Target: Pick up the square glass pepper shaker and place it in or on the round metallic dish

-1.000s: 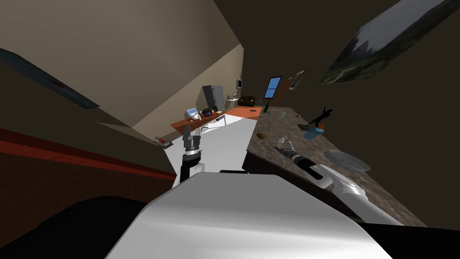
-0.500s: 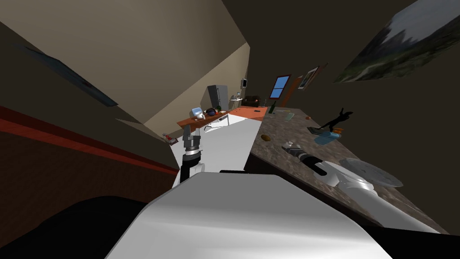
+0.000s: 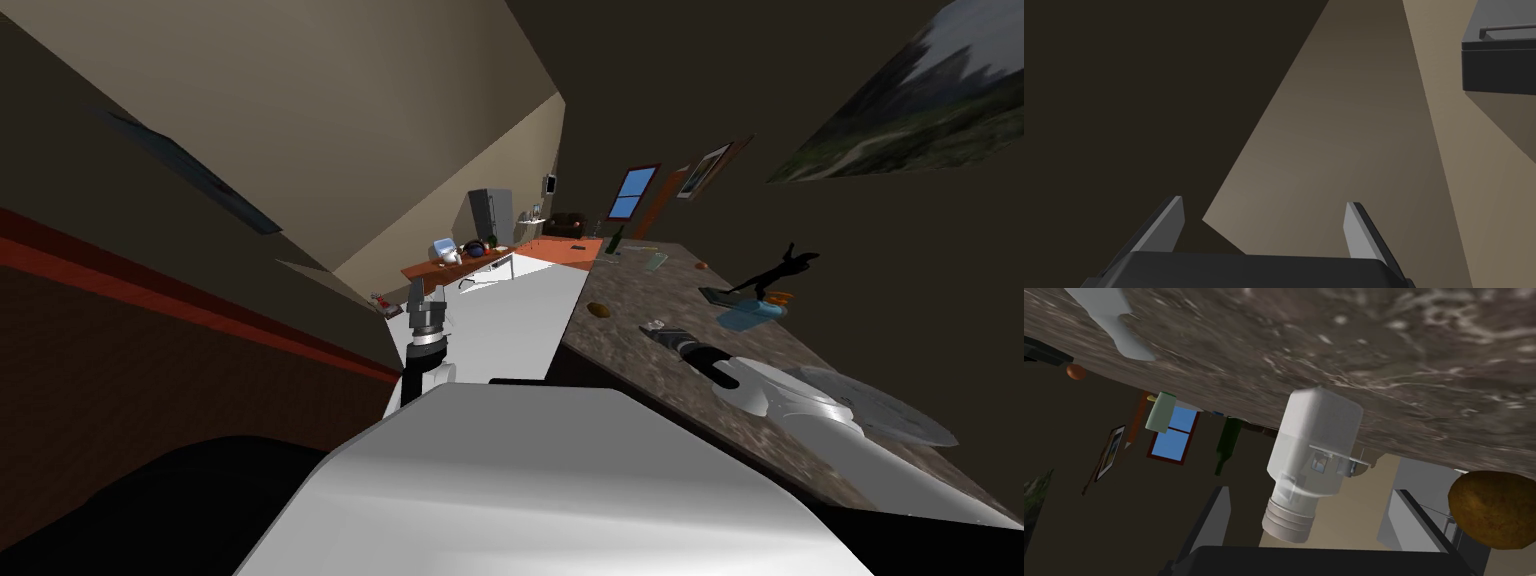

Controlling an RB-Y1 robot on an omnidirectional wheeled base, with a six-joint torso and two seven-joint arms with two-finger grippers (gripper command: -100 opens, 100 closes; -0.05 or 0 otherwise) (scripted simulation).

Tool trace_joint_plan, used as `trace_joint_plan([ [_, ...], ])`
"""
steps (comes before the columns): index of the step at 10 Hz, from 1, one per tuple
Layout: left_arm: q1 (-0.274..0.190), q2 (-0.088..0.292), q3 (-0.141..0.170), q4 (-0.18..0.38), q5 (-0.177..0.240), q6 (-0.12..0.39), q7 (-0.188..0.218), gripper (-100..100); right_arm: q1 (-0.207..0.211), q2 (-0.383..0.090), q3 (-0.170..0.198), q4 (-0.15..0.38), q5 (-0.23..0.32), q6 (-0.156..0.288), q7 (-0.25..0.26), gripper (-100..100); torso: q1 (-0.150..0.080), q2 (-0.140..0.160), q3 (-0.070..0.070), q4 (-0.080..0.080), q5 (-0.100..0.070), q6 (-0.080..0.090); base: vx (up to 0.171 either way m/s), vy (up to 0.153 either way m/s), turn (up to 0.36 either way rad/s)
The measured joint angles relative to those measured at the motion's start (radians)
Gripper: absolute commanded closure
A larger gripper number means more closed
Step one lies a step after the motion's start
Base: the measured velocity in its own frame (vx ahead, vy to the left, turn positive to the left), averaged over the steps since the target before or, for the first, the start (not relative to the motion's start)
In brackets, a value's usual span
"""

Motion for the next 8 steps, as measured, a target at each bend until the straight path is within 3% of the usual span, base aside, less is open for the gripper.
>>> trace_joint_plan([
  [1, 0.000, 0.000, 0.000, 0.000, 0.000, 0.000, 0.000, 0, -0.001, -0.001, 0.001, 0.000, 0.000, 0.004, -0.001, 0, -0.001, 0.001, 0.000, 0.000, 0.000, 0.000, 0.000, 0.000, 0.000],
  [2, 0.000, 0.000, 0.000, 0.000, 0.000, 0.000, 0.000, 0, -0.001, -0.001, 0.001, 0.000, 0.000, 0.004, -0.001, -100, -0.001, 0.001, 0.001, 0.000, 0.000, 0.000, -0.037, -0.011, 0.184],
  [4, 0.000, 0.000, 0.000, 0.000, 0.000, 0.000, 0.000, 0, -0.046, 0.010, -0.002, 0.056, 0.012, -0.002, 0.007, -100, -0.002, 0.003, 0.002, 0.001, -0.001, 0.001, -0.014, -0.019, 0.027],
  [5, 0.000, 0.000, 0.000, 0.000, 0.000, 0.000, 0.000, 0, -0.089, 0.022, -0.005, 0.108, 0.022, -0.012, 0.015, -100, -0.002, 0.002, 0.001, 0.001, -0.001, 0.000, 0.002, 0.002, 0.021],
  [6, 0.000, 0.000, 0.000, 0.000, 0.000, 0.000, 0.000, 0, -0.100, 0.026, -0.011, 0.137, 0.026, -0.017, 0.021, -100, -0.001, 0.002, 0.001, 0.000, 0.000, 0.001, -0.010, -0.013, -0.021],
  [8, 0.000, 0.000, 0.000, 0.000, 0.000, 0.000, 0.000, 0, -0.097, 0.020, -0.005, 0.133, 0.025, -0.003, 0.011, -100, -0.003, 0.003, 0.002, 0.001, -0.001, 0.001, -0.023, -0.032, 0.048],
])
